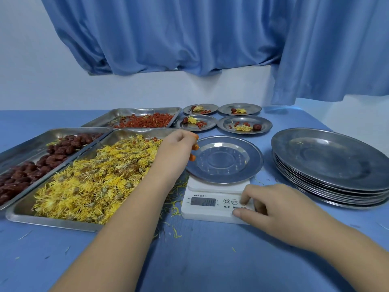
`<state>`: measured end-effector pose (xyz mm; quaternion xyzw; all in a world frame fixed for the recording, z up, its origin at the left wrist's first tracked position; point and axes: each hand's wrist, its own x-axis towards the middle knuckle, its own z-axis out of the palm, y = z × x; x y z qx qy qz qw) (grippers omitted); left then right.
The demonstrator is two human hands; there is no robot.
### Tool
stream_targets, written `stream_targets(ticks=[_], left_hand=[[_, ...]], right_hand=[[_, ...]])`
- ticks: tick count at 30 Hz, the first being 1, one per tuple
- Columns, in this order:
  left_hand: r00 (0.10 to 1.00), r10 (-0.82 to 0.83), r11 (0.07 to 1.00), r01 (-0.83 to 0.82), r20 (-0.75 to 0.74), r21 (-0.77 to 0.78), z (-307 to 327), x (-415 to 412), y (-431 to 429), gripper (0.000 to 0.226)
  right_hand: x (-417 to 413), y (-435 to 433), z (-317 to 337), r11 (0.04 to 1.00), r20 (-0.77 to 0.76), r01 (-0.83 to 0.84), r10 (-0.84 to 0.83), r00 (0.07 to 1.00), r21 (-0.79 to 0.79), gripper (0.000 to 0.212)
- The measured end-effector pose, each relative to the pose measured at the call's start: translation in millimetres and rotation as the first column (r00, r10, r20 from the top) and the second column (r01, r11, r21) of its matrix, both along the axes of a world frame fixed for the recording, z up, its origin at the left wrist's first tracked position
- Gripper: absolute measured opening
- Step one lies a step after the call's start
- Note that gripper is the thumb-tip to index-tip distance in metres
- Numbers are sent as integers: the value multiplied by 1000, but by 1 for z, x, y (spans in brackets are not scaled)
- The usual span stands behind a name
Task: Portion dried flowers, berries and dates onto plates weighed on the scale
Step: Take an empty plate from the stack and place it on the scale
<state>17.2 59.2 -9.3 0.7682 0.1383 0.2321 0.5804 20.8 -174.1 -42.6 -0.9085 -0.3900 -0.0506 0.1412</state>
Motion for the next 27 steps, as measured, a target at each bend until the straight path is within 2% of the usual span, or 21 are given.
stream_targets(ticks=[3, 9, 12, 17, 19, 21, 25, 27], left_hand=[[1000, 13, 999, -13, 8, 32, 0, 0, -1, 16], [997, 65, 991, -70, 50, 115, -2, 2, -2, 12], [998, 53, 989, -57, 29, 139, 0, 1, -2, 13], [999, 27, 999, -27, 19, 30, 7, -3, 2, 15], [1000, 25, 994, -27, 17, 110, 13, -9, 12, 15], [999, 37, 960, -37, 6, 277, 22, -16, 29, 14], [993, 85, 883, -36, -84, 468, 45, -28, 77, 14], [981, 117, 843, -17, -153, 538, 52, -31, 100, 13]], right_hand=[[4, 0, -1, 997, 20, -35, 34, 999, 67, 45], [3, -1, -1, 988, 69, -114, 107, 992, 105, 44], [1, -1, 3, 986, 165, -150, 136, 977, 79, 45], [-11, 6, 13, 969, 410, -207, 137, 902, 133, 36], [-13, 13, 14, 961, 453, -229, 137, 881, 155, 35], [-12, 20, 16, 946, 471, -247, 124, 873, 209, 34], [-9, 41, 18, 902, 422, -235, 66, 904, 362, 36], [-8, 48, 14, 894, 402, -228, 60, 914, 385, 37]])
